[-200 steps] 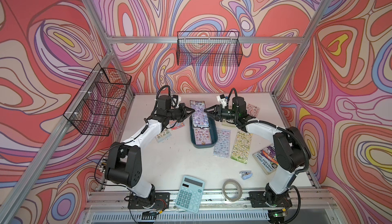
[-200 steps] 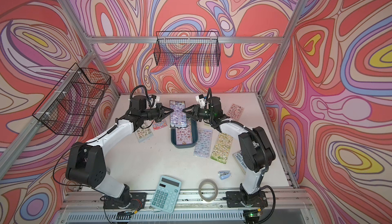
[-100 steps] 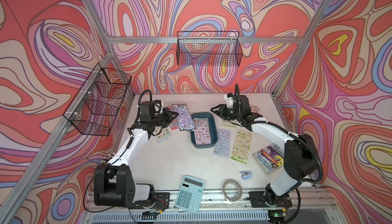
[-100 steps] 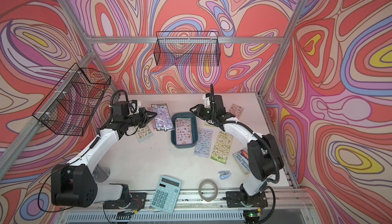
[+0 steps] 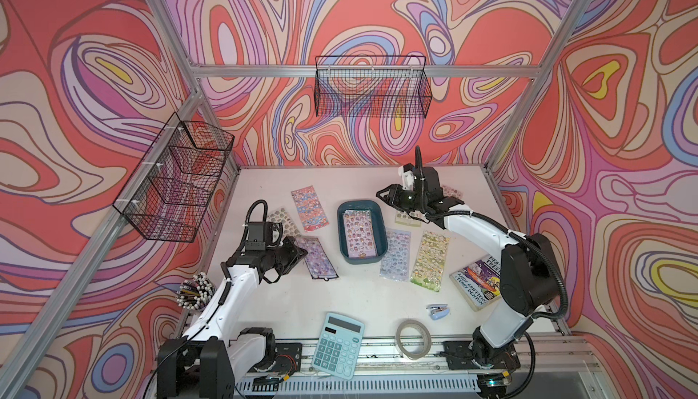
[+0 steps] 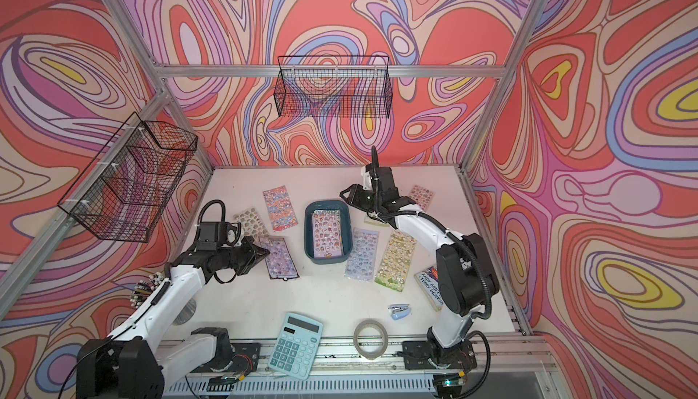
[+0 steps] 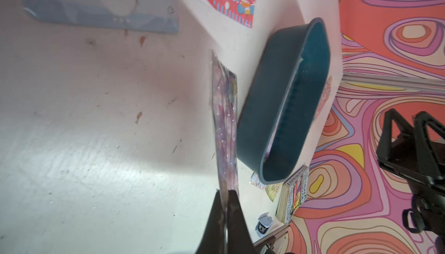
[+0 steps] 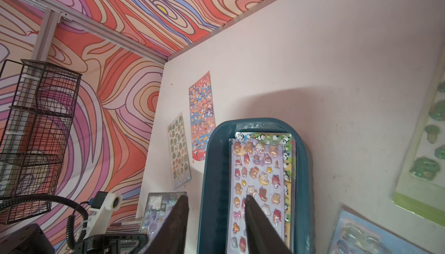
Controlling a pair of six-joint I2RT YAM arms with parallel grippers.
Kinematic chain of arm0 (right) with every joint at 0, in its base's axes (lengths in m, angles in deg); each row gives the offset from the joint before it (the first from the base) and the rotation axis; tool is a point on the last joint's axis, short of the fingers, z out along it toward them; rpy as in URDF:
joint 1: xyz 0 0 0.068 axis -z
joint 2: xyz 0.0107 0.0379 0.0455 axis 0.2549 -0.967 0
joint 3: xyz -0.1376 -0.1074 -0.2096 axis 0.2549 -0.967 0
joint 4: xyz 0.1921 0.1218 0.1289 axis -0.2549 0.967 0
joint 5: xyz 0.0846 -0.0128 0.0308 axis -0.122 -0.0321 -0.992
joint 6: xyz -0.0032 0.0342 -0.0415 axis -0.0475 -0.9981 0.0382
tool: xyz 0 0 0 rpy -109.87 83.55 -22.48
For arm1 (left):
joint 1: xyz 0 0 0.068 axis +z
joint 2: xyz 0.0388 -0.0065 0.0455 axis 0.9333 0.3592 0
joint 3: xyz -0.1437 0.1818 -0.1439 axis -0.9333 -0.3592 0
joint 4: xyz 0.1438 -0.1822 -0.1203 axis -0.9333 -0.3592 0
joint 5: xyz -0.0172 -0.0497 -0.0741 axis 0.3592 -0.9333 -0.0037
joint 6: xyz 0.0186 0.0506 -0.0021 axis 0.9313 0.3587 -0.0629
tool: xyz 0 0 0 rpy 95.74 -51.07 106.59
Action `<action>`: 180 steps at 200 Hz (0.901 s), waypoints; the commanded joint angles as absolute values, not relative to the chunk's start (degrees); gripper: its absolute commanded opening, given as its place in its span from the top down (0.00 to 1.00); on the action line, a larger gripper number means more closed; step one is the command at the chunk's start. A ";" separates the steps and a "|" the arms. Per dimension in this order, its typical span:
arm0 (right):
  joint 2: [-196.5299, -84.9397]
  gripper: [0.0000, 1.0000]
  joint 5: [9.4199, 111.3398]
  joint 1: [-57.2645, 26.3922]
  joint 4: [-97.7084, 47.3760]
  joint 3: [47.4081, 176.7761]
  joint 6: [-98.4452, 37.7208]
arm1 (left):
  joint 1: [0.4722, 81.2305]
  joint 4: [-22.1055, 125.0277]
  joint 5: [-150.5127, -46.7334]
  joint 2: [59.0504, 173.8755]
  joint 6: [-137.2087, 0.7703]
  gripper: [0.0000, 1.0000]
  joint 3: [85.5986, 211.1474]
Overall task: Take the stickers out of the storage box
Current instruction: Place the sticker at the center of the board.
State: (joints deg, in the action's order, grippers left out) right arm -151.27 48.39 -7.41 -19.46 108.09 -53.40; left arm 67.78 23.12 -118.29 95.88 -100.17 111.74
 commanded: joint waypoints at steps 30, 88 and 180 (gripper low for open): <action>-151.27 0.60 47.80 -7.37 -18.67 106.47 -51.86 | 67.81 29.53 -119.38 101.74 -102.06 1.00 106.31; -151.69 0.60 47.35 -7.38 -19.65 105.85 -53.02 | 65.32 33.49 -118.46 108.79 -100.64 1.00 108.38; -152.37 0.59 49.49 -7.77 -17.03 106.03 -52.37 | 63.65 33.49 -110.92 118.08 -98.02 0.83 115.54</action>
